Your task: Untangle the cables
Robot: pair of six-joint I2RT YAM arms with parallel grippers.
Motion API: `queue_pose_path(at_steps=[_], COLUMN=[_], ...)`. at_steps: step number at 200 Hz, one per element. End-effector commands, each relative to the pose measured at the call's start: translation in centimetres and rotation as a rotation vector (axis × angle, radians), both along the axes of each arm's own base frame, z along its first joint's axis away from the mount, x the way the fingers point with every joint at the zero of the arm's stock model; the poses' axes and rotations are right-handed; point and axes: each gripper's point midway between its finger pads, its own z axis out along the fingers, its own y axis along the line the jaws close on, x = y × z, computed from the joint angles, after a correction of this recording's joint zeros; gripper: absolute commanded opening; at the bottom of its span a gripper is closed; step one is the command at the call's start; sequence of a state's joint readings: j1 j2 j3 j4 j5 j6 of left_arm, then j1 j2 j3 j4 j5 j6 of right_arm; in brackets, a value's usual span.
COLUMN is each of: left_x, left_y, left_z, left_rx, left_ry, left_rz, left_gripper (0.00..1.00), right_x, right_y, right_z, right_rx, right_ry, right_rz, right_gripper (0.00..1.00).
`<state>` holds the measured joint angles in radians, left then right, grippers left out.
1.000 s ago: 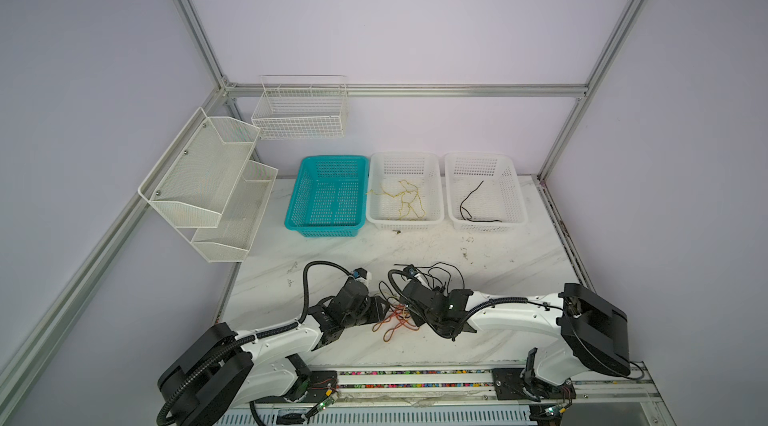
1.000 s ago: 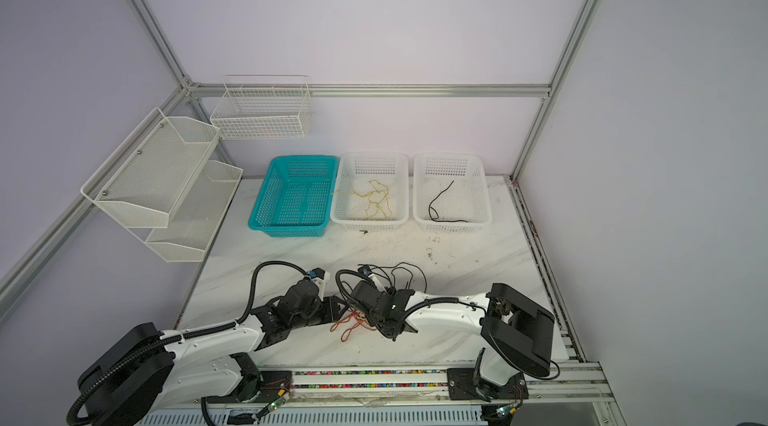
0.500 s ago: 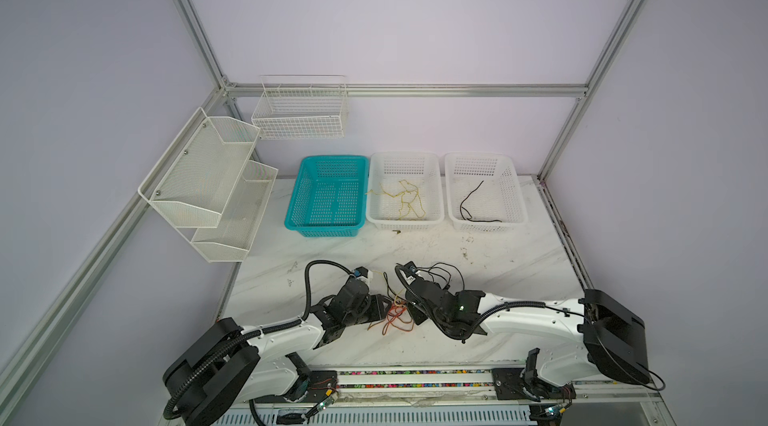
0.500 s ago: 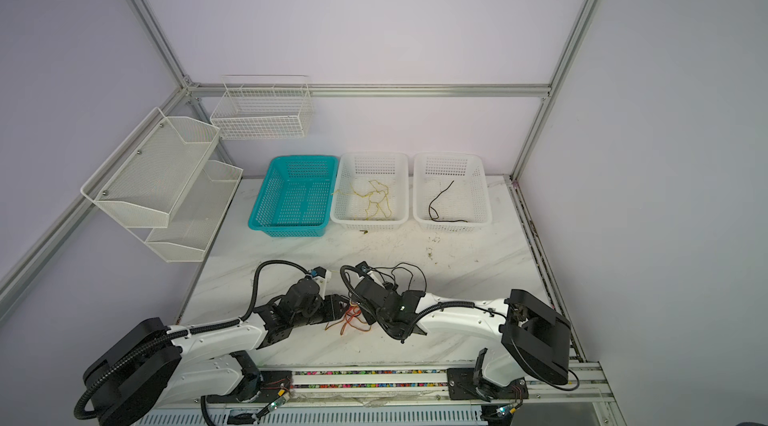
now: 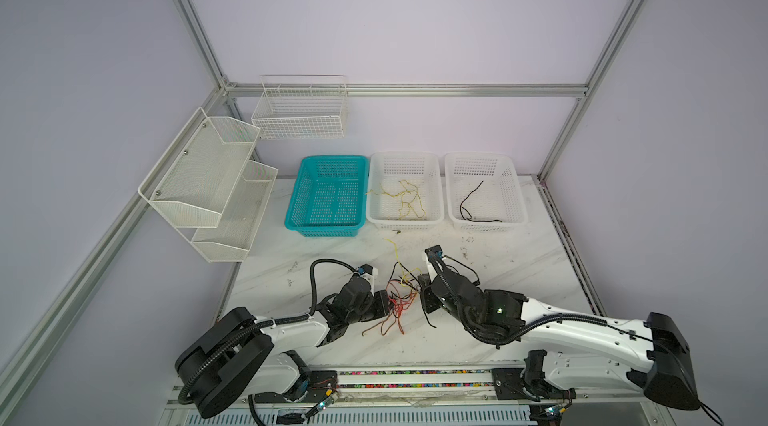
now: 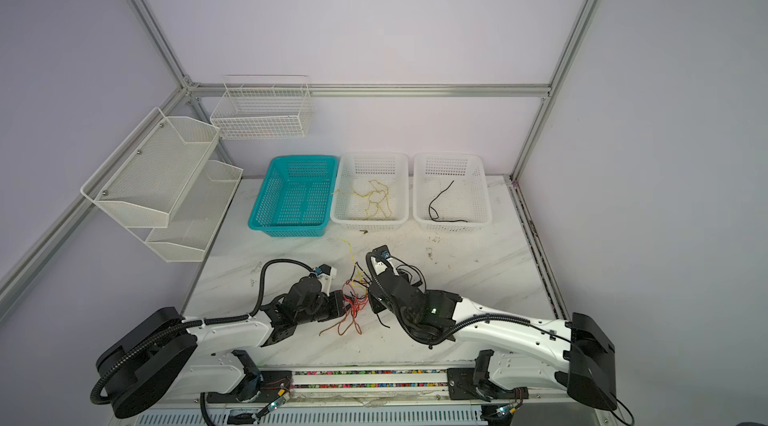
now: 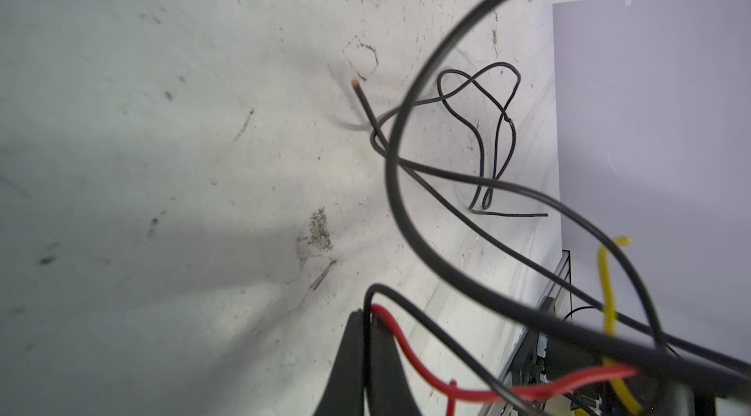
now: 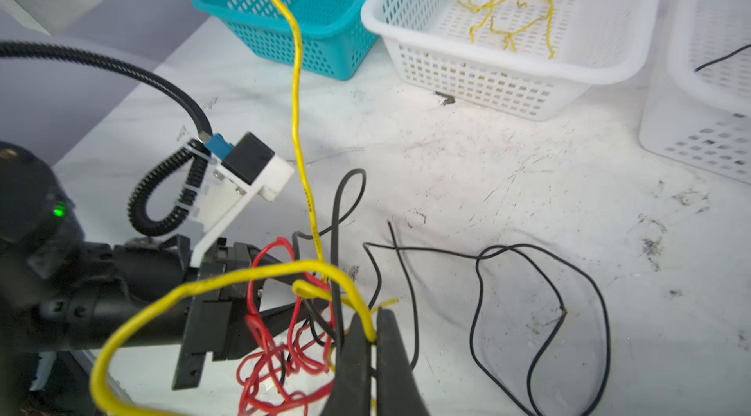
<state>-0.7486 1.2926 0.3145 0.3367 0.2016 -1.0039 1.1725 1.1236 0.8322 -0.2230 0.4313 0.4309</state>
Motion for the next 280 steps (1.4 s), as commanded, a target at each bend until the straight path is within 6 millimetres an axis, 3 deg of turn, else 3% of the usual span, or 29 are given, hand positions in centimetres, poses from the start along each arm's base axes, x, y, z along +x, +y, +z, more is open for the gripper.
queue_pose_path(at_steps=[1, 58, 72, 95, 111, 121, 141, 175, 212, 280], left_x=[0.0, -0.1, -0.1, 0.0, 0.4, 0.6, 0.8, 0.8, -0.1, -0.6], left_y=[-0.7, -0.1, 0.1, 0.2, 0.0, -0.2, -0.2, 0.3, -0.5, -2.2], left_z=[0.6, -0.1, -0.3, 0.4, 2.0, 3.5, 6.8, 11.5, 14.5, 15.0], left_rx=[-0.028, 0.004, 0.016, 0.021, 0.003, -0.024, -0.078, -0.137, -0.227, -0.269], left_ry=[-0.016, -0.021, -0.022, -0.044, -0.086, -0.126, -0.228, -0.385, -0.476, -0.469], left_rz=[-0.024, -0.017, -0.013, -0.015, -0.020, -0.025, -0.031, -0.034, -0.096, -0.180], left_gripper=[0.00, 0.00, 0.00, 0.00, 0.01, 0.19, 0.45, 0.67, 0.71, 0.70], right_x=[0.7, 1.4, 1.2, 0.9, 0.6, 0.4, 0.1, -0.5, -1.1, -1.4], right_y=[-1.6, -8.0, -8.4, -7.2, -5.9, -5.2, -4.3, -2.5, -0.4, 0.5], right_z=[5.7, 11.5, 12.6, 11.9, 10.7, 10.3, 9.8, 8.7, 8.0, 8.2], right_rx=[0.116, 0.138, 0.152, 0.135, 0.129, 0.135, 0.154, 0.181, 0.212, 0.241], right_ry=[-0.077, -0.194, -0.214, -0.180, -0.138, -0.129, -0.116, -0.079, -0.044, -0.024], right_rz=[-0.089, -0.301, -0.292, -0.234, -0.190, -0.159, -0.119, -0.046, 0.036, 0.063], right_gripper=[0.00, 0.00, 0.00, 0.00, 0.00, 0.00, 0.00, 0.00, 0.00, 0.00])
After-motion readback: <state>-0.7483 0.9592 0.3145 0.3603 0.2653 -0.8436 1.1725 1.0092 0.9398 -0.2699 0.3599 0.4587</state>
